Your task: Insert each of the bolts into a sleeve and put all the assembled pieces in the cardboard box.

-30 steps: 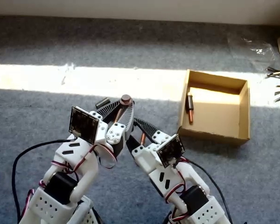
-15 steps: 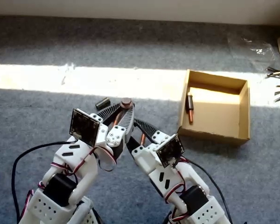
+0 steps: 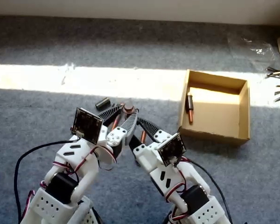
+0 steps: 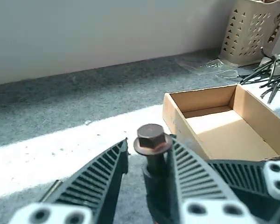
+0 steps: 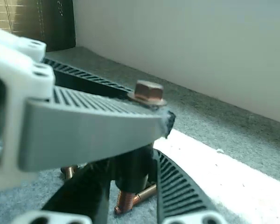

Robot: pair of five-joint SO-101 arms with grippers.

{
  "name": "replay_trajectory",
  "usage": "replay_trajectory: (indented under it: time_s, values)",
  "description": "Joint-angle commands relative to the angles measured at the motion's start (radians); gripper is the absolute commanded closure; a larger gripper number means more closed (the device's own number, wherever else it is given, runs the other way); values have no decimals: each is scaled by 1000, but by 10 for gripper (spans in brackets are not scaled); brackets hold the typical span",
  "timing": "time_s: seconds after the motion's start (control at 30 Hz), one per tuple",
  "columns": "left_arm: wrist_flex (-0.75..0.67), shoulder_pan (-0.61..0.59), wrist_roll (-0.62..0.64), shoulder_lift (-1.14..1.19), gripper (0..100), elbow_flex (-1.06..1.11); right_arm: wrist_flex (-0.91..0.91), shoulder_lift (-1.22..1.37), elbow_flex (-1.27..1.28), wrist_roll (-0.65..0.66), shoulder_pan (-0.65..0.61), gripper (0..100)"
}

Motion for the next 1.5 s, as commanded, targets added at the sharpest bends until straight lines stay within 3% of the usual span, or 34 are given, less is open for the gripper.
replay_trajectory:
  time_s: [0.0, 0.7, 0.93, 1.1, 1.33, 1.47]
  values:
    - [9, -7, -8, 13, 768, -4, -7, -22, 102, -3, 4, 995]
    - [14, -10, -8, 13, 768, -248, 25, -22, 102, -2, 4, 995]
    - [15, -217, -3, 13, 786, -252, 41, -22, 102, -2, 4, 995]
    - [44, -344, -2, 13, 1000, -222, 71, -22, 102, -2, 4, 995]
    - [138, -361, -5, -56, 992, -77, 76, -22, 101, -2, 12, 995]
    - [144, -363, -6, -216, 993, 68, 79, -22, 99, -2, 88, 995]
